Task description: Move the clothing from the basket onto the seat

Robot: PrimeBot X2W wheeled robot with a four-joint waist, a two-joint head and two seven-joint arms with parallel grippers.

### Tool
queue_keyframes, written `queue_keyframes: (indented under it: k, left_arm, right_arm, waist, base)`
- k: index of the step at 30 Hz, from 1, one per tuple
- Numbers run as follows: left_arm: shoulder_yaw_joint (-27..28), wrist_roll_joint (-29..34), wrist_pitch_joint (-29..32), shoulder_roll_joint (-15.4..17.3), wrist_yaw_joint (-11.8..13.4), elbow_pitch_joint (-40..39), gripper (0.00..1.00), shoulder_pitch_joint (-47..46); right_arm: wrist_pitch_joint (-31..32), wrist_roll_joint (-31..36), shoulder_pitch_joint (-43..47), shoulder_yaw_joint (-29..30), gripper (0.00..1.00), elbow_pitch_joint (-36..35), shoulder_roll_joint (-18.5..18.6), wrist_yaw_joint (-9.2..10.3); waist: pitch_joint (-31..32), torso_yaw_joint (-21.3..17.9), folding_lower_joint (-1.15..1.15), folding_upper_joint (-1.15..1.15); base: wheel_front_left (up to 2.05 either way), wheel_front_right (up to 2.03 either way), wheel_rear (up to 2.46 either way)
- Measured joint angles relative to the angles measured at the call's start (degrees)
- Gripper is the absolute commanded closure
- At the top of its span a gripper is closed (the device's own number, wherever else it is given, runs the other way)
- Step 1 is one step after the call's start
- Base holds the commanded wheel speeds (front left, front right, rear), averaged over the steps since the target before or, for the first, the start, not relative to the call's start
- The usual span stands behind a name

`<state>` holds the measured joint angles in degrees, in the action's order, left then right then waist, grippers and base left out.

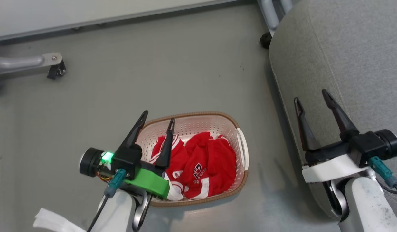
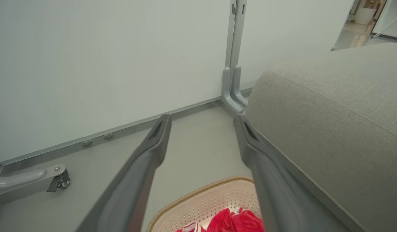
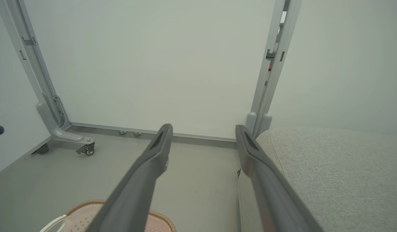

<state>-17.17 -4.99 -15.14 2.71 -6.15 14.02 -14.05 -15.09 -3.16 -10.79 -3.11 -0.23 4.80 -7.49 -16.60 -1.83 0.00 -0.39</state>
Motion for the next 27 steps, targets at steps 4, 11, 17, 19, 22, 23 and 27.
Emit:
queue_keyframes:
  k: [4, 11, 17, 19, 22, 23, 27]
  left_arm:
    - [-2.98, 1.67, 0.0, 0.0, -0.55, 6.58, 0.0, -5.24]
    - [-9.46, 3.01, 0.0, 0.71, -1.16, 17.25, 0.0, -14.95]
    - [-19.54, 2.31, 0.01, 2.94, -1.25, 27.71, 0.0, -24.16]
    - [-22.35, 0.71, 0.0, 3.16, -1.25, 29.97, 0.0, -26.97]
    - [-26.83, -0.92, 0.0, 3.75, -1.25, 33.65, 0.0, -30.18]
    - [-27.97, -1.59, 0.01, 3.82, -1.25, 34.9, 0.0, -30.99]
    - [-32.39, -4.67, 0.01, 3.96, -1.25, 40.61, 0.0, -35.35]
  right_arm:
    - [0.0, -0.33, -2.98, 0.43, 0.0, -0.57, 0.38, 0.0]
    - [-0.01, -0.51, -6.97, 0.59, 0.0, -1.44, 0.51, -0.01]
    - [-0.01, -0.91, -10.06, -0.63, 0.0, -1.76, 0.19, -0.02]
    - [-0.01, -1.05, -11.04, -0.94, 0.0, -1.83, -0.01, -0.02]
    - [0.0, -1.45, -12.03, -1.08, 0.0, -1.9, -0.34, -0.02]
    - [-0.01, -1.57, -12.28, -1.08, 0.0, -1.98, -0.42, -0.02]
    - [-0.01, -1.93, -13.38, -1.15, 0.0, -2.82, -0.79, -0.02]
  waist:
    - [-5.2, 0.02, 0.0, 0.0]
    - [-13.87, -0.1, 0.0, 0.0]
    - [-20.68, -0.63, 0.0, 0.0]
    - [-22.91, -1.0, 0.0, 0.0]
    - [-25.86, -1.68, 0.01, 0.0]
    - [-26.67, -1.91, 0.0, 0.0]
    - [-31.02, -3.38, 0.01, 0.0]
  base:
    - [0.0, 0.0, 0.0]
    - [0.0, 0.0, 0.0]
    - [0.0, 0.0, 0.0]
    - [0.0, 0.0, 0.0]
    - [0.0, 0.0, 0.0]
    - [0.0, 0.0, 0.0]
    - [0.0, 0.0, 0.0]
